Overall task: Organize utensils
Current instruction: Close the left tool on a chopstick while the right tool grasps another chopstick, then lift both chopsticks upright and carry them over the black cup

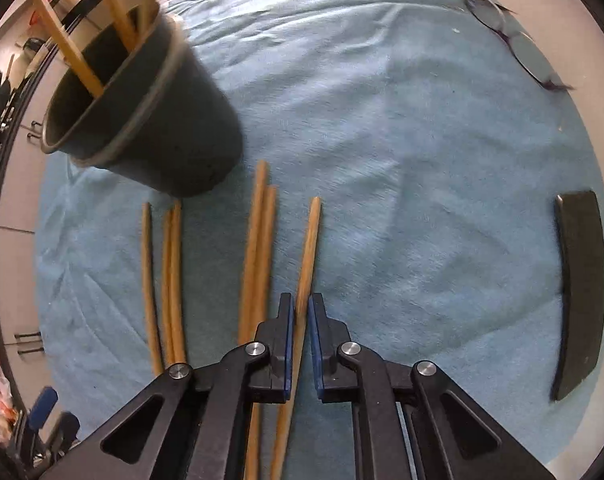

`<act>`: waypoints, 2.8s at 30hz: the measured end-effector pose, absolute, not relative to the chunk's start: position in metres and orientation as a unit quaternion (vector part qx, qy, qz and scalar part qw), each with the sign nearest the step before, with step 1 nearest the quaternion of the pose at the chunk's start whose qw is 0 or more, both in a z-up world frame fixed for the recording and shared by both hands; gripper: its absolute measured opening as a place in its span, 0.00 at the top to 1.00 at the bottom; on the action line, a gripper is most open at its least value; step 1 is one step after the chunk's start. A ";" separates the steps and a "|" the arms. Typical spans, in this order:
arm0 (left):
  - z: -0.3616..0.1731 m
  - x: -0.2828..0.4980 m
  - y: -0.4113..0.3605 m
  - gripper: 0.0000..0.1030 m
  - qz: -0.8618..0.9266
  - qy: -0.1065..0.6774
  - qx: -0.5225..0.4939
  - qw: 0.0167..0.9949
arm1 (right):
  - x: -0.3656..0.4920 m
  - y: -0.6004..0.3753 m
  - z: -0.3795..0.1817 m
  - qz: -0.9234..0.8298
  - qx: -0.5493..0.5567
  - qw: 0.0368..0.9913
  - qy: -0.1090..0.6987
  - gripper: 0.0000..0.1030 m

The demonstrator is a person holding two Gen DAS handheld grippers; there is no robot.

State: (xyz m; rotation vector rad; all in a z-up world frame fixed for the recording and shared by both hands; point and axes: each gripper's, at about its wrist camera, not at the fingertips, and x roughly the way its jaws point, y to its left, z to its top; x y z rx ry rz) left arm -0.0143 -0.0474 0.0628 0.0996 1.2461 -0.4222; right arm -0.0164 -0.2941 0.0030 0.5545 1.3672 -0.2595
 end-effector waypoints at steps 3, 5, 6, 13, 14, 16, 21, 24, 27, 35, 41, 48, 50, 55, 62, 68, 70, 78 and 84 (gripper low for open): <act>0.055 0.000 -0.065 0.38 -0.220 0.595 0.033 0.773 | -0.032 -0.305 0.008 -0.124 0.259 0.734 0.616 0.93; 0.048 0.009 -0.079 0.43 -0.225 0.601 0.040 0.766 | -0.044 -0.313 0.015 -0.125 0.270 0.738 0.605 0.93; 0.046 0.013 -0.085 0.47 -0.227 0.602 0.043 0.764 | -0.050 -0.316 0.018 -0.125 0.274 0.740 0.601 0.93; 0.027 0.042 -0.131 0.73 -0.250 0.629 0.050 0.734 | -0.084 -0.329 0.035 -0.115 0.288 0.754 0.579 0.93; 0.024 0.046 -0.139 0.73 -0.252 0.632 0.057 0.730 | -0.088 -0.331 0.038 -0.113 0.288 0.756 0.576 0.93; 0.020 0.051 -0.150 0.73 -0.248 0.634 0.068 0.729 | -0.089 -0.332 0.044 -0.112 0.288 0.759 0.573 0.93; 0.008 0.062 -0.165 0.84 -0.231 0.644 0.084 0.724 | -0.095 -0.335 0.047 -0.110 0.292 0.765 0.563 0.93; 0.009 0.065 -0.173 0.87 -0.227 0.641 0.099 0.726 | -0.101 -0.344 0.051 -0.109 0.295 0.768 0.559 0.93; 0.009 0.063 -0.176 0.94 -0.218 0.636 0.106 0.733 | -0.101 -0.345 0.053 -0.108 0.297 0.768 0.557 0.93; 0.038 0.042 -0.139 0.94 -0.224 0.601 0.037 0.766 | -0.101 -0.339 0.059 -0.094 0.300 0.775 0.548 0.93; 0.103 0.022 -0.101 0.94 -0.229 0.537 0.007 0.812 | -0.106 -0.331 0.076 -0.082 0.298 0.795 0.521 0.93; 0.144 0.002 -0.088 0.94 -0.229 0.496 -0.002 0.837 | -0.110 -0.315 0.106 -0.064 0.280 0.833 0.473 0.93; 0.153 -0.002 -0.087 0.94 -0.230 0.488 0.003 0.842 | -0.111 -0.311 0.112 -0.061 0.274 0.842 0.461 0.93; 0.164 -0.005 -0.084 0.94 -0.230 0.476 0.010 0.849 | -0.110 -0.308 0.120 -0.058 0.273 0.848 0.450 0.93; 0.174 -0.005 -0.083 0.94 -0.232 0.467 0.007 0.853 | -0.112 -0.308 0.128 -0.056 0.273 0.855 0.437 0.93; 0.184 -0.005 -0.083 0.94 -0.236 0.459 0.004 0.857 | -0.115 -0.312 0.137 -0.058 0.275 0.860 0.426 0.93; 0.188 -0.004 -0.083 0.94 -0.238 0.455 0.003 0.858 | -0.116 -0.314 0.140 -0.060 0.276 0.861 0.423 0.93; 0.204 0.003 -0.083 0.94 -0.242 0.444 -0.003 0.863 | -0.120 -0.327 0.153 -0.069 0.284 0.866 0.407 0.93; 0.218 0.009 -0.086 0.94 -0.248 0.435 -0.004 0.866 | -0.123 -0.338 0.168 -0.077 0.287 0.871 0.391 0.93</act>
